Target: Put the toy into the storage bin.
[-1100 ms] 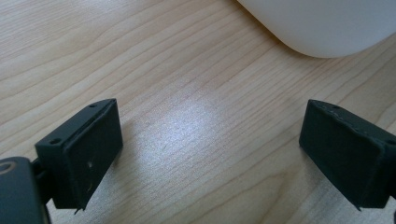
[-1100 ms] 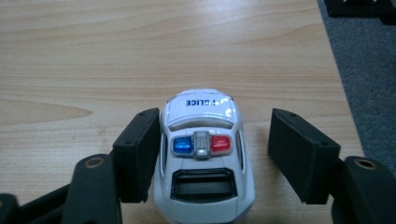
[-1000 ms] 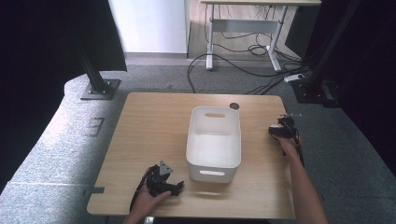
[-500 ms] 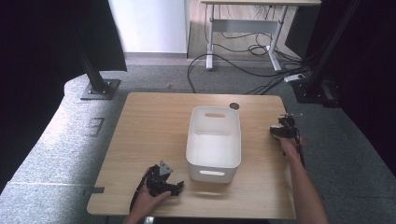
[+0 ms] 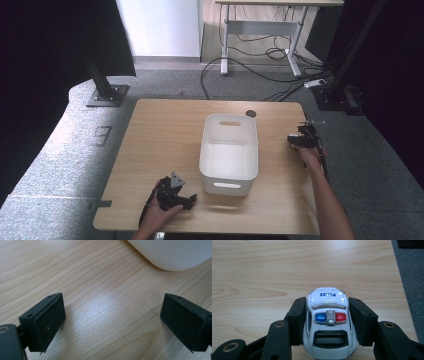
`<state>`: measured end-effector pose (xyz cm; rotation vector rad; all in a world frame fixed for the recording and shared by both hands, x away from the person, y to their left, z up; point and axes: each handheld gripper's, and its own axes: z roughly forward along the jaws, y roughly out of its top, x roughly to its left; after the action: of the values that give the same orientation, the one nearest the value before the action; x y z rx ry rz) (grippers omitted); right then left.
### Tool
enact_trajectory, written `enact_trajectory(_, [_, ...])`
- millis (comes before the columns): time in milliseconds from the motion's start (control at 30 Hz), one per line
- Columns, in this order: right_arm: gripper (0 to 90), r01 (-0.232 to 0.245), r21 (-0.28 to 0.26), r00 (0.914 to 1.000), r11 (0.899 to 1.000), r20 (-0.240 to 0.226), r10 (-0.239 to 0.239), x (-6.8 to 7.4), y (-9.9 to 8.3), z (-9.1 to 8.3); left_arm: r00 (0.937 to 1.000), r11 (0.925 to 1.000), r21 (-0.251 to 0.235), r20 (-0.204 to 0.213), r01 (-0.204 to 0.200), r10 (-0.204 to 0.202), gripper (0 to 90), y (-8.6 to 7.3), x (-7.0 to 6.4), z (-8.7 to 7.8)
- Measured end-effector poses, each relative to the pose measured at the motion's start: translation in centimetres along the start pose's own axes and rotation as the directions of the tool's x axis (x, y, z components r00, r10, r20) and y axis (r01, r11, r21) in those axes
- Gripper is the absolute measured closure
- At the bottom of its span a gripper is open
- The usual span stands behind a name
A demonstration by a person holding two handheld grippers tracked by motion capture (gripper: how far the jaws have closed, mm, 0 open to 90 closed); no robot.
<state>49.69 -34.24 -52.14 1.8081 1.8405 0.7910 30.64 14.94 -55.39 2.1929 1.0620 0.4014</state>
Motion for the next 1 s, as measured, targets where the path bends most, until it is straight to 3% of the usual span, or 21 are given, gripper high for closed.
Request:
enact_trajectory(433, [50.1, 0.015, 0.002, 0.9997, 1.0, -0.017, -0.015, 1.1, -0.2, -1.6, 1.0, 1.0, 0.0, 0.0, 0.0, 0.0, 6.1, 0.0, 0.0, 0.0])
enact_trajectory(533, [50.1, 0.0, -0.026, 0.9997, 1.0, -0.024, -0.001, 1.0, -0.3, -2.4, 1.0, 1.0, 0.0, 0.0, 0.0, 0.0, 6.1, 0.0, 0.0, 0.0])
enact_trajectory(800, [50.1, 0.031, -0.035, 0.9995, 0.999, -0.009, -0.031, 0.7, -1.1, -3.9, 1.0, 1.0, 0.0, 0.001, -0.001, 0.001, 6.2, 0.0, 0.0, 0.0])
enact_trajectory(1000, [50.0, 0.02, -0.05, 0.9993, 0.999, -0.03, -0.021, 0.6, -1.6, -4.9, 1.0, 1.0, 0.0, 0.0, -0.001, 0.001, 6.2, 0.0, 0.0, 0.0])
